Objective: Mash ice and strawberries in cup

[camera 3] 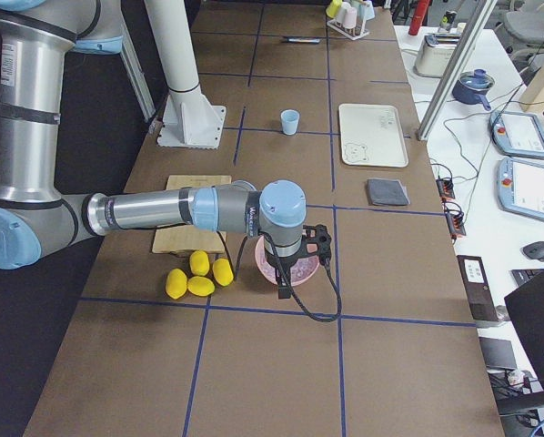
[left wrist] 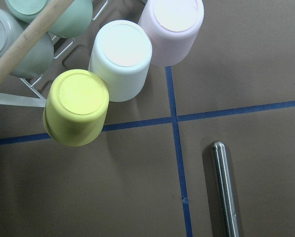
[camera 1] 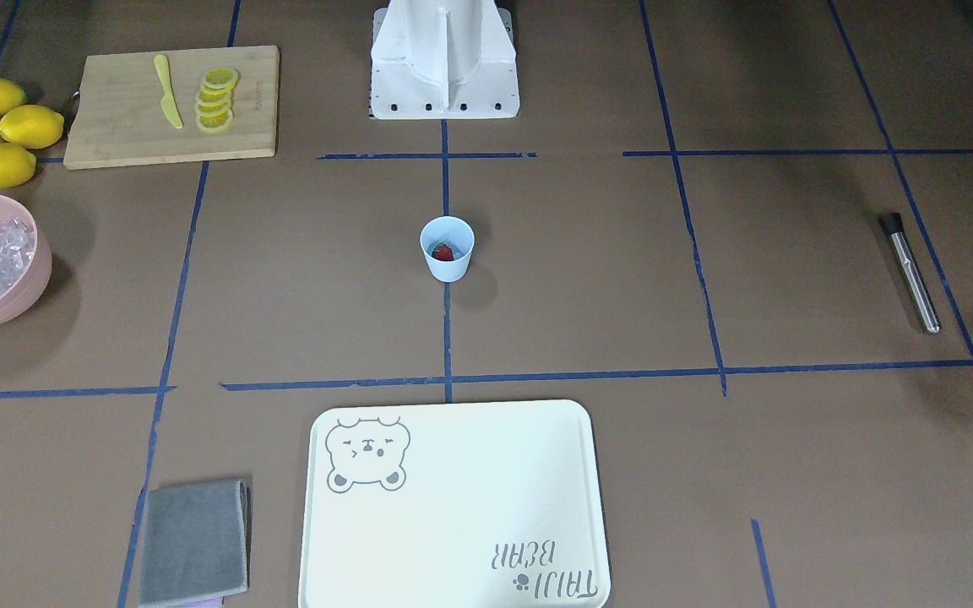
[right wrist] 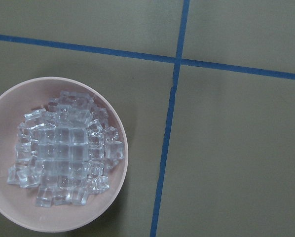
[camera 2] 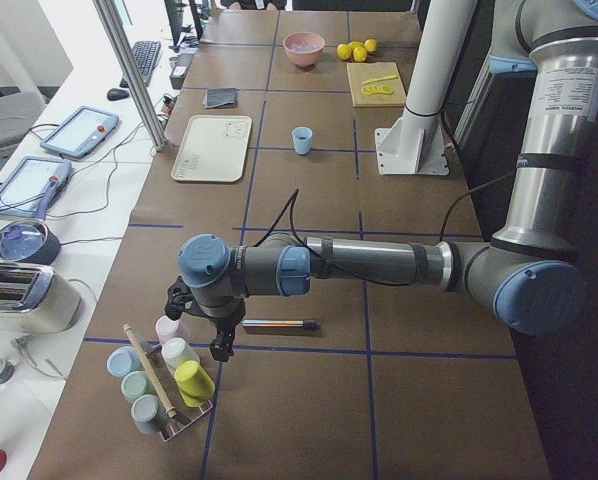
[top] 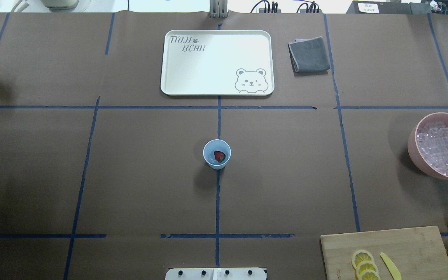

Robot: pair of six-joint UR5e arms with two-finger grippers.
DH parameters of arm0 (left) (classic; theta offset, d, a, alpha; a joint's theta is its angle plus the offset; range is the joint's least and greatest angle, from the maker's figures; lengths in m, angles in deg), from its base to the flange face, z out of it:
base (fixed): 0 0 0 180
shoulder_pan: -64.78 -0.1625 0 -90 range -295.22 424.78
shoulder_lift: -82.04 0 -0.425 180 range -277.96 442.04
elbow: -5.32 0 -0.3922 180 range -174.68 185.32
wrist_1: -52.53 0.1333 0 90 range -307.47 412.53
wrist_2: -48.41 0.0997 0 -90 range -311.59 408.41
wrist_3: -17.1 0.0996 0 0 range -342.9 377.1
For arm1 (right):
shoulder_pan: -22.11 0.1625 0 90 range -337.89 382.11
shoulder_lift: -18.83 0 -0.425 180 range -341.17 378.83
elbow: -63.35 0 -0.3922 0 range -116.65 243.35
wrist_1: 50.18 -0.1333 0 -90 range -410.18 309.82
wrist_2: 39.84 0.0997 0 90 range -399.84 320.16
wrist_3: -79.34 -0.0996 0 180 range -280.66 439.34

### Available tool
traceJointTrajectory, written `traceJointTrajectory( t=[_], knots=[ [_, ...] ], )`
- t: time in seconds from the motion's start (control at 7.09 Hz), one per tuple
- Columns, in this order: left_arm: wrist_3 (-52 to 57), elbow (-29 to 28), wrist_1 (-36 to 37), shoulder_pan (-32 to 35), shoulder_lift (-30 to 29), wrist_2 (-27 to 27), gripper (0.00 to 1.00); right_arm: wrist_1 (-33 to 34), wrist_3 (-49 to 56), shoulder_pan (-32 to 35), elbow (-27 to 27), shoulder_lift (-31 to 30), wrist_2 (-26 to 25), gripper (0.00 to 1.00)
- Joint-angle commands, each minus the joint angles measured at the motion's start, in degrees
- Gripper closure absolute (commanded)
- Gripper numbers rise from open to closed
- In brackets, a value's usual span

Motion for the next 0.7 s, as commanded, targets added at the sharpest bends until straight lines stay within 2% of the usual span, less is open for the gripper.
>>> traceJointTrajectory(
  t=[0.0, 0.56],
  knots=[
    [0.3, 0.3, -0.2, 0.0, 0.3, 0.3, 0.0, -0.1, 0.0, 0.0, -0.1, 0.0, -0.1, 0.01],
    [0.4, 1.7, -0.1, 0.1, 2.3, 0.4, 0.0, 0.0, 0.0, -0.1, 0.2, 0.1, 0.0, 0.0]
  ],
)
